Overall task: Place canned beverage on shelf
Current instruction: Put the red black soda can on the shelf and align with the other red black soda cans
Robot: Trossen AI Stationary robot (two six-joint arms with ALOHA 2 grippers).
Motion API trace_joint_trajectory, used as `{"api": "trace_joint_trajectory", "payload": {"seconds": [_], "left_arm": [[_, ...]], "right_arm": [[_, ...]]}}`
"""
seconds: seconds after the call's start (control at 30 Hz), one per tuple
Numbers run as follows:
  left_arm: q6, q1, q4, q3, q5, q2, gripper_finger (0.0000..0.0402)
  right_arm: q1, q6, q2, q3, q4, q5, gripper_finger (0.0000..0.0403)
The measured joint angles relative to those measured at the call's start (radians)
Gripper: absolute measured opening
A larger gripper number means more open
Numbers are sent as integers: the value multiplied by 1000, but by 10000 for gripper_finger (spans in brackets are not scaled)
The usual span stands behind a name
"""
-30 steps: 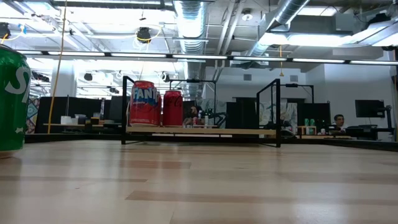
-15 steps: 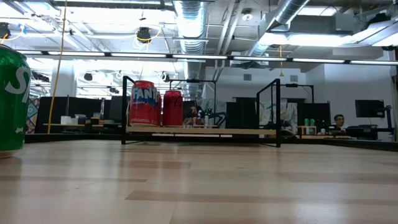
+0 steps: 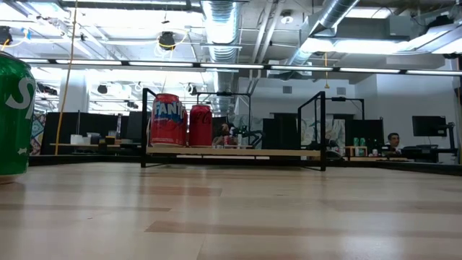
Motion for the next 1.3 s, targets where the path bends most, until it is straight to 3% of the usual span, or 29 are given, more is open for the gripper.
{"api": "trace_joint_trajectory", "payload": {"seconds": [0.67,0.97,1.3], "left_arm": [[50,-2,31,0,-39,26,265],[-45,-7,46,2,-52,67,270],[-153,8,39,2,-36,67,272]], "right_arm": [[-58,-43,60,2,167,-63,296],[-52,-91,72,0,191,-62,290],[-34,-96,75,0,204,-33,253]]}}
